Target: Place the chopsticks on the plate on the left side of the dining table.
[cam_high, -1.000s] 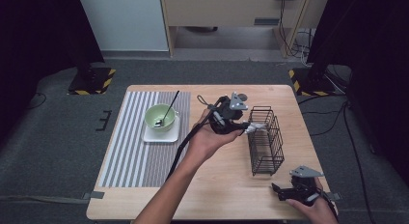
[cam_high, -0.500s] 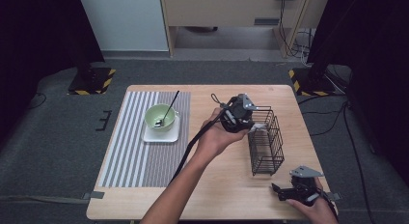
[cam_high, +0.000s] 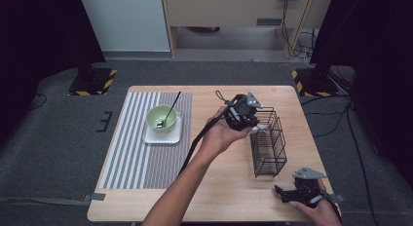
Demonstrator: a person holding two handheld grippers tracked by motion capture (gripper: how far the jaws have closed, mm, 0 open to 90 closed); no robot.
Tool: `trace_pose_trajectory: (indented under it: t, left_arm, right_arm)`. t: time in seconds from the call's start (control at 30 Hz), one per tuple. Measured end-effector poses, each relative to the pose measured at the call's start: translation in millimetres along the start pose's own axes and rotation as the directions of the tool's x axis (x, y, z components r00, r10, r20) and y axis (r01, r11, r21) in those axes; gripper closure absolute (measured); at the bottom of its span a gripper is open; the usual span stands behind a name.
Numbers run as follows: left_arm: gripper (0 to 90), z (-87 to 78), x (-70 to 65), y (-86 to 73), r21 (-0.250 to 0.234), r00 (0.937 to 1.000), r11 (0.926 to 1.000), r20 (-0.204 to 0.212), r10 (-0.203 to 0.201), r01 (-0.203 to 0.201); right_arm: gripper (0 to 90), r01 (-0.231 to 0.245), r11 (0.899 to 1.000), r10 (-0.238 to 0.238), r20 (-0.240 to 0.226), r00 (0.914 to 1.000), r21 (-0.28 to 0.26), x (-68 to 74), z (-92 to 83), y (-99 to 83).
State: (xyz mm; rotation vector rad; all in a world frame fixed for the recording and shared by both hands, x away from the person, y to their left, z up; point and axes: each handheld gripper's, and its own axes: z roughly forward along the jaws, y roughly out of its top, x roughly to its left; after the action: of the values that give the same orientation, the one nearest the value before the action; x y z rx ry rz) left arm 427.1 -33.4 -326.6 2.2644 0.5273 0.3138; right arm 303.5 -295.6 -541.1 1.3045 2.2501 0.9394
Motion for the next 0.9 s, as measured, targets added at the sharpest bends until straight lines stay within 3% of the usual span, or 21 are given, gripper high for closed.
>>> trace_pose_trajectory:
  t: [0.23,0.37,0.53,0.63,0.73,0.9]
  left_arm:
    - [83.1,-26.7,6.2,8.3,-0.053,0.9999,0.9986,-0.016,-0.005,0.004]
    - [83.1,-30.5,12.3,8.2,-0.045,0.9995,0.9989,-0.03,-0.011,0.01]
    - [83.1,-33.6,17.5,7.6,-0.07,0.9994,0.9971,-0.016,-0.031,0.03]
    - [83.1,-38.5,18.3,11.2,-0.109,0.9993,0.9934,-0.002,-0.036,0.036]
    - [83.1,-45.3,16.8,13.9,-0.124,0.9996,0.9921,-0.018,-0.023,0.02]
    - [83.1,-61.9,19.9,11.2,-0.164,0.9989,0.986,-0.032,-0.034,0.029]
  right_arm:
    - [0.6,0.001,1.0,-0.001,0.0,1.0,-0.001,-0.1,0.1,0.0]
    - [0.6,0.001,1.0,-0.001,0.001,1.0,-0.001,0.0,0.1,0.0]
    - [0.6,0.001,1.0,-0.001,0.001,1.0,-0.001,0.0,0.1,0.0]
    - [0.6,0.001,1.0,-0.001,0.001,1.0,-0.001,-0.1,0.1,0.0]
    - [0.6,-0.001,1.0,0.001,0.001,1.0,-0.001,0.1,0.1,-0.1]
    - [0.6,0.003,1.0,-0.003,0.001,1.0,-0.001,-0.1,0.1,0.0]
